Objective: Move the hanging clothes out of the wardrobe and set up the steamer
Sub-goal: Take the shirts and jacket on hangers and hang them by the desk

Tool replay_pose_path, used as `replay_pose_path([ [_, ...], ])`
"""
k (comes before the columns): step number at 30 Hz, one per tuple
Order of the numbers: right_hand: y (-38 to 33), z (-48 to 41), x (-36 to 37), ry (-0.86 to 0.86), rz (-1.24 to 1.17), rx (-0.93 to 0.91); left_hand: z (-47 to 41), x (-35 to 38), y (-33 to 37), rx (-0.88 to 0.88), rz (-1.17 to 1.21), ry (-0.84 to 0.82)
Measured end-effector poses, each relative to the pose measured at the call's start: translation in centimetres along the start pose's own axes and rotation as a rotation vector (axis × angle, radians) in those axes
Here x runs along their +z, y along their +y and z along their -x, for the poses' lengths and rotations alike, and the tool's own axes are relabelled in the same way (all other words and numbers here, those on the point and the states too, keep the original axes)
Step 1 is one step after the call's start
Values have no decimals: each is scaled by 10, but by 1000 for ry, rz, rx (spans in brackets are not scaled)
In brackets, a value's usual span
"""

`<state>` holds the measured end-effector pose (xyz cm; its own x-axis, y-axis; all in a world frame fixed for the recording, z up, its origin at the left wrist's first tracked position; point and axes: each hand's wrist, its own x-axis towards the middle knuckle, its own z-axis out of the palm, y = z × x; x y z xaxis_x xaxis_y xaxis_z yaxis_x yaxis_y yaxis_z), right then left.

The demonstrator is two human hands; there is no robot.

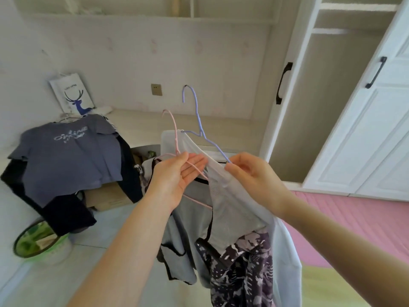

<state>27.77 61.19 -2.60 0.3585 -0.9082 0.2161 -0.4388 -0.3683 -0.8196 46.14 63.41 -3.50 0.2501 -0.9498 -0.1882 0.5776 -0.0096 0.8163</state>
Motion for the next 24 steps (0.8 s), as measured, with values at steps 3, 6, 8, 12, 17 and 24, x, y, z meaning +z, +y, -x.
replay_pose_path([
  [3, -22, -21, 38, -43, -9, -35, -7, -27, 16, 116, -24, 73],
  [6, -41, -40, 76, -77, -22, -80, -14, -55, 39, 235, -96, 151],
  [8, -52, -51, 100, -98, -37, -103, -18, -75, 56, 295, -158, 195],
  [12, -67, -65, 144, -147, -62, -157, -26, -112, 83, 349, -269, 265],
  [17, -72, -78, 189, -169, -118, -200, -37, -145, 100, 355, -288, 309],
  [24, -65, -103, 234, -207, -4, -247, -66, -170, 102, 347, -264, 418],
])
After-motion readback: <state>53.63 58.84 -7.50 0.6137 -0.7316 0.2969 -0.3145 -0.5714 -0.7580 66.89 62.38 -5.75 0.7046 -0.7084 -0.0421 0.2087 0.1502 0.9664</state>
